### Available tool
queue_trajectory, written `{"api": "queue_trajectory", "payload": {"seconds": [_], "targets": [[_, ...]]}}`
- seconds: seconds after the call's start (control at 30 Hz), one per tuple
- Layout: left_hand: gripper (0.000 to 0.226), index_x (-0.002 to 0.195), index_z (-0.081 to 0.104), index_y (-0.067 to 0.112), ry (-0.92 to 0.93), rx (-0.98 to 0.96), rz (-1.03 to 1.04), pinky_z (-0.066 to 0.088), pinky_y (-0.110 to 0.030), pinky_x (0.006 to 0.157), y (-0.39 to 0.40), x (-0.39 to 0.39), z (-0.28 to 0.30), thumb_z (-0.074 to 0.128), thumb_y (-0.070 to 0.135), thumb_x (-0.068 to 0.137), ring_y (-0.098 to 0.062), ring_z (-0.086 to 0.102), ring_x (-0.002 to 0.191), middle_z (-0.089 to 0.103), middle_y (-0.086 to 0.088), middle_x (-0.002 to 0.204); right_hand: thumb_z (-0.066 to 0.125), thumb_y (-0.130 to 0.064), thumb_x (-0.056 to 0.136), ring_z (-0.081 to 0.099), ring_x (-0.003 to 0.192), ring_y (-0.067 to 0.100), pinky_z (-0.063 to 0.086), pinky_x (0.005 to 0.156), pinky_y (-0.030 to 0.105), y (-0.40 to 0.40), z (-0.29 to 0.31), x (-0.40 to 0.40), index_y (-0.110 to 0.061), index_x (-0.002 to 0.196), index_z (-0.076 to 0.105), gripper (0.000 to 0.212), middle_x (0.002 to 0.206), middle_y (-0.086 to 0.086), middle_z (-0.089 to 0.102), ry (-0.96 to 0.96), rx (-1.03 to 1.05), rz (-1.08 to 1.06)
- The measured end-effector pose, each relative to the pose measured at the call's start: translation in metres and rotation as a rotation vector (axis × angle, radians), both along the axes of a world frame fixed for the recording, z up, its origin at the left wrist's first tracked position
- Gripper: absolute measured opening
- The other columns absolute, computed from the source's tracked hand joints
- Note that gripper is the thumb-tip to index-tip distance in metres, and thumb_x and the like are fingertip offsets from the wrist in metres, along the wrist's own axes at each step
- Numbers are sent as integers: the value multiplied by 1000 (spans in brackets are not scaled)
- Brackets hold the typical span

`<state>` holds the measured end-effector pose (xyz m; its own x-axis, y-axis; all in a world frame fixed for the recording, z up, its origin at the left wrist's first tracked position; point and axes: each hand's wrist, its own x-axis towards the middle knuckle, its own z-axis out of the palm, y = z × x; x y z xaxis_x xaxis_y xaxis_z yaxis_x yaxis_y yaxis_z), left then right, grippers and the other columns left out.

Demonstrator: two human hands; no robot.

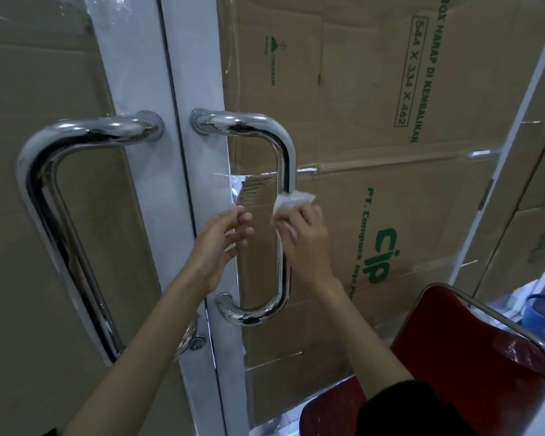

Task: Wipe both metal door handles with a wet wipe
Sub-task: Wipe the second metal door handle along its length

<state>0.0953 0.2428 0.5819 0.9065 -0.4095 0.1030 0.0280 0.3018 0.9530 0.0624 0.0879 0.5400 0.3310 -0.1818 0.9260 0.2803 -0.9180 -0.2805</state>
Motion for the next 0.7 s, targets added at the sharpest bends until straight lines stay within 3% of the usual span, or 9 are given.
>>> {"api": "queue_trajectory", "payload": {"seconds": [0.1,0.2,0.3,0.37,0.43,0.47,0.53,0.6,0.7], "targets": [[28,118,59,14,-14,40,25,49,-28,82,6,3,-3,50,29,96,-15,63,90,67,4,99,66,-11,87,54,84,22,48,69,33,-5,-35,-8,-8,89,65,4,90,7,57,75,-89,27],[27,118,59,14,-10,59,16,49,-27,82,5,2,-3,49,29,97,-14,62,89,67,5,99,68,-13,85,53,92,18,50,73,31,-7,-25,-7,-7,90,65,8,97,8,52,140,12,107],[24,115,59,15,-2,58,-5,47,-26,80,0,-1,-2,50,27,96,-12,62,85,66,6,95,70,-14,84,43,104,7,44,88,18,-4,4,-2,-7,91,66,11,114,8,44,26,204,163],[25,116,58,15,4,53,-14,47,-25,79,-1,-2,-2,50,27,96,-11,61,84,66,6,94,67,-15,87,39,121,6,34,99,10,0,10,1,-8,99,66,14,133,2,40,-13,225,182],[27,118,58,14,-1,54,-19,47,-25,79,-1,-3,-4,51,28,96,-11,62,84,66,6,94,62,-18,91,36,131,5,32,102,9,5,1,2,-16,111,61,20,145,-3,37,36,232,196],[28,119,58,13,-4,56,-19,47,-26,79,0,-2,-5,51,28,95,-11,62,84,66,6,94,60,-19,92,41,130,8,39,100,14,9,-6,0,-22,115,56,23,146,-2,40,62,273,213],[30,120,57,12,2,56,-11,48,-26,80,3,-2,-7,51,27,95,-12,62,85,67,6,94,60,-23,92,55,117,13,51,91,30,19,-24,-4,-32,121,46,34,138,-1,50,79,458,272],[31,122,57,11,9,56,-2,48,-26,79,5,-2,-8,51,26,95,-13,62,86,67,6,95,61,-26,91,57,113,9,51,90,27,26,-40,-6,-34,130,39,45,132,-5,53,102,671,314],[31,123,57,11,-26,77,6,48,-25,78,3,-4,-4,49,26,97,-11,62,85,67,5,97,49,-36,96,61,96,10,52,83,34,21,-46,-6,-19,119,56,29,107,0,65,260,805,320]]}}
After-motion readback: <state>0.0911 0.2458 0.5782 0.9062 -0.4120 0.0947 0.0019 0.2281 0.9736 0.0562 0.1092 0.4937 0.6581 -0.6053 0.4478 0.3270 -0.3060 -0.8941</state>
